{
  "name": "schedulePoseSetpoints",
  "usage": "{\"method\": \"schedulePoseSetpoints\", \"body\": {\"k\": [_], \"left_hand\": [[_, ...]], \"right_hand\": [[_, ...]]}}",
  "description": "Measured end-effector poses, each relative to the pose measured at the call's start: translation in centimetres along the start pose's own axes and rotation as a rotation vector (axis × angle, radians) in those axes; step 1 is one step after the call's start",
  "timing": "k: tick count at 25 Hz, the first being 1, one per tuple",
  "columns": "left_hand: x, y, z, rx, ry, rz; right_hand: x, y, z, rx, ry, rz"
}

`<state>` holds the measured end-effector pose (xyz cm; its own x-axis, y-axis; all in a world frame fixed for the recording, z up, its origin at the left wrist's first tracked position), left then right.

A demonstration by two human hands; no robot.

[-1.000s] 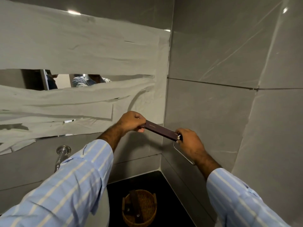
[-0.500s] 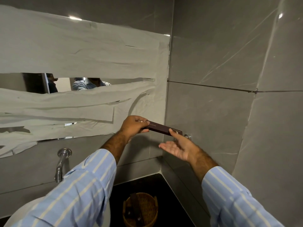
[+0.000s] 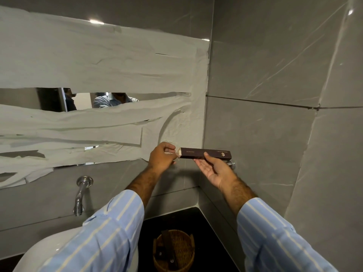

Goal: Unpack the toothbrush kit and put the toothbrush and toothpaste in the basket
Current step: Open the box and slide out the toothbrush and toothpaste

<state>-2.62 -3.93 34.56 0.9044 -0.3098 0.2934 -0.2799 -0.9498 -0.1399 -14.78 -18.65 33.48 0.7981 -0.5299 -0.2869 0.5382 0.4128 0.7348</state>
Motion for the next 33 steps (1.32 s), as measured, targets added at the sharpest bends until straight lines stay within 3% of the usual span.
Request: {"method": "schedulePoseSetpoints", "body": {"k": [3,7,12,18,24,33], "left_hand": [[-0.1,0.3,0.2,0.024,0.035,-0.038],[0.1,1.5,0.9,-0.307,-0.222,0.009],[-0.9,3.6,1.9,-0.689,-0.523,0.056],[-1.6,5.3,3.1,-0.912,-0.718,-0.005],[-2.2,5.8,4.1,-1.041,-0.716,0.011],[-2.5,5.0,6.3,-0.973,-0.607,0.054]], "right_hand": [[0.2,-0.2,-0.1,-0.019,-0.043,-0.007],[0.4,0.1,0.6,-0.148,-0.222,-0.004],[-0.1,1.6,1.6,-0.484,-0.476,-0.014],[1.0,2.6,1.9,-0.693,-0.548,-0.063],[2.4,2.8,3.3,-0.742,-0.574,-0.109],[2.7,2.2,6.1,-0.655,-0.598,-0.167]]}}
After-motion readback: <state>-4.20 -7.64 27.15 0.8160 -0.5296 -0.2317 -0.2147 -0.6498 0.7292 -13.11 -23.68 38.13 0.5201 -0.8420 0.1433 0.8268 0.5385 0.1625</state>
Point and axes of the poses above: each hand's wrist, its own x-axis towards the middle knuckle, its own y-axis out of the palm, z = x × y, the point moved 1 cm from there along x, towards the middle knuckle, and after that the axes turned 6 degrees about -z, right-handed, at the moved point
